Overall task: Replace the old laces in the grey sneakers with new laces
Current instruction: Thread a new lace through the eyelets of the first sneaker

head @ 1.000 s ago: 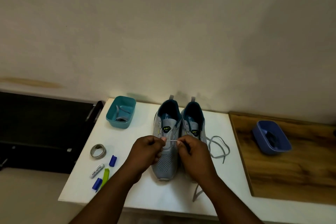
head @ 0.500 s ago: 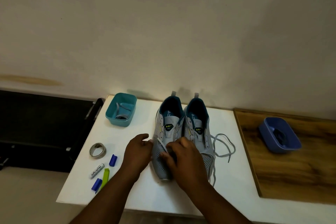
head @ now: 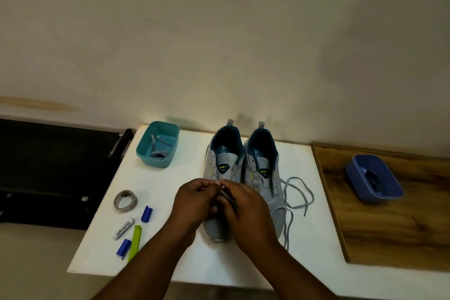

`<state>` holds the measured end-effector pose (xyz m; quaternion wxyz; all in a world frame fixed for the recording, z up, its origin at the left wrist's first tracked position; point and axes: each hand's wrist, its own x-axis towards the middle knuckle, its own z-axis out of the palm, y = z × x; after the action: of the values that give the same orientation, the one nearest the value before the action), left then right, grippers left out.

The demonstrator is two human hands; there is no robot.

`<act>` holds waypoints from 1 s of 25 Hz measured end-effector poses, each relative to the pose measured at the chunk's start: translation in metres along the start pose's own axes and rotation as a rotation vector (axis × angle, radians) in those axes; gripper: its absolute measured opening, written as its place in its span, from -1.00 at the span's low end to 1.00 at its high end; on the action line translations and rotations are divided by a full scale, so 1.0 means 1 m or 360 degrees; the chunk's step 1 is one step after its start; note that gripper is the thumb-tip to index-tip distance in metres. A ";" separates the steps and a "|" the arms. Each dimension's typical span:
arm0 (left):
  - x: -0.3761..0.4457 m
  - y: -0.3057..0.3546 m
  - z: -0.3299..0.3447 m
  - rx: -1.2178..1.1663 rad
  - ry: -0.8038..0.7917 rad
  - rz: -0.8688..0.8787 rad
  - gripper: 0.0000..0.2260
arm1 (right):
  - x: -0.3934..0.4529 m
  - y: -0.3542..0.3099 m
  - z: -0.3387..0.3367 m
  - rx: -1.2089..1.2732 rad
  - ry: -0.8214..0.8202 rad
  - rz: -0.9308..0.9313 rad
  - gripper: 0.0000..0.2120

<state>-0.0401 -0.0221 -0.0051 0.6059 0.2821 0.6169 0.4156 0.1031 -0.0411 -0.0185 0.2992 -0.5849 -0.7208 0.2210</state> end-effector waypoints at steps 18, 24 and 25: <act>0.028 -0.007 -0.015 0.0622 0.0136 0.0371 -0.81 | 0.008 0.003 0.008 -0.0366 0.0138 0.0093 -0.84; 0.023 -0.006 -0.013 0.0306 0.0058 0.0159 -0.84 | 0.010 0.003 0.013 -0.0297 0.0036 0.0014 -0.83; 0.022 -0.007 -0.013 0.0288 0.0063 0.0162 -0.85 | 0.011 0.004 0.014 -0.0286 0.0023 0.0033 -0.84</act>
<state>-0.0543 -0.0092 -0.0235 0.5438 0.3585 0.6486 0.3938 0.0949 -0.0287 -0.0291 0.2485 -0.6183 -0.7295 0.1542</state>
